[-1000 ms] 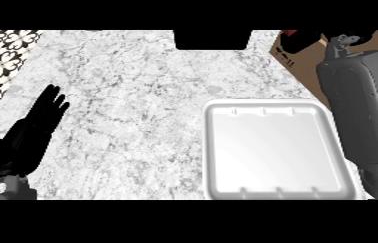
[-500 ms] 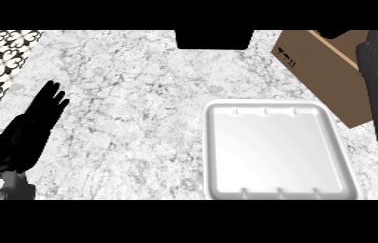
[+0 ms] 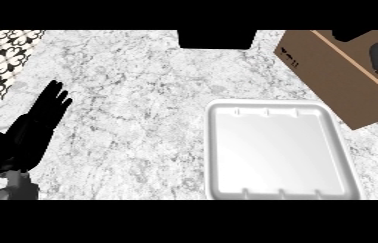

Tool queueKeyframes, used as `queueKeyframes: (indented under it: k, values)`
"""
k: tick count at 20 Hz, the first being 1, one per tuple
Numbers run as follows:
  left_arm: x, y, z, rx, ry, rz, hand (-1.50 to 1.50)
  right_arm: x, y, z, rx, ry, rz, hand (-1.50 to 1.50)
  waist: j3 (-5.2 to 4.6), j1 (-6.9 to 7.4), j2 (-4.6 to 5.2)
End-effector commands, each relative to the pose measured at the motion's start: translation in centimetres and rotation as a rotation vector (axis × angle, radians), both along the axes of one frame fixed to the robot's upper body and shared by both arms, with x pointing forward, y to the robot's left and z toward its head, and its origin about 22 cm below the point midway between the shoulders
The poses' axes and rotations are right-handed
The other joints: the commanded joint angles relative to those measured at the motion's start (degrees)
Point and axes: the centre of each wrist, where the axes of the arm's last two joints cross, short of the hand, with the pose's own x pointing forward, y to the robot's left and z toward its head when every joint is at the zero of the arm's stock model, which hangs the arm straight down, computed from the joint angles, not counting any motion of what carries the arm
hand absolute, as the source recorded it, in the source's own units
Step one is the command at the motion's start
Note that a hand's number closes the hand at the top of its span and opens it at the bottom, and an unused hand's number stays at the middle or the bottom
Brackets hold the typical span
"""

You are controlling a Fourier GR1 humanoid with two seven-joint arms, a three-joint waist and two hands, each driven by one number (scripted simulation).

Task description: Pick the bell pepper from the tray and place it in the cardboard box

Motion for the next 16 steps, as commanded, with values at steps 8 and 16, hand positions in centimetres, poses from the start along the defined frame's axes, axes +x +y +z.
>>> queueKeyframes:
  k: [8,16]
  values:
    - [0.9,0.4,0.3,-0.002,-0.011,-0.025,0.0,-0.7,-4.8,-7.1,0.163,0.224,0.006,1.5,0.06,0.65,0.55]
    - [0.3,-0.2,0.3,-0.019,0.005,-0.029,0.0,-2.0,-6.6,-10.3,0.239,0.262,-0.011,-1.5,0.14,1.39,0.67]
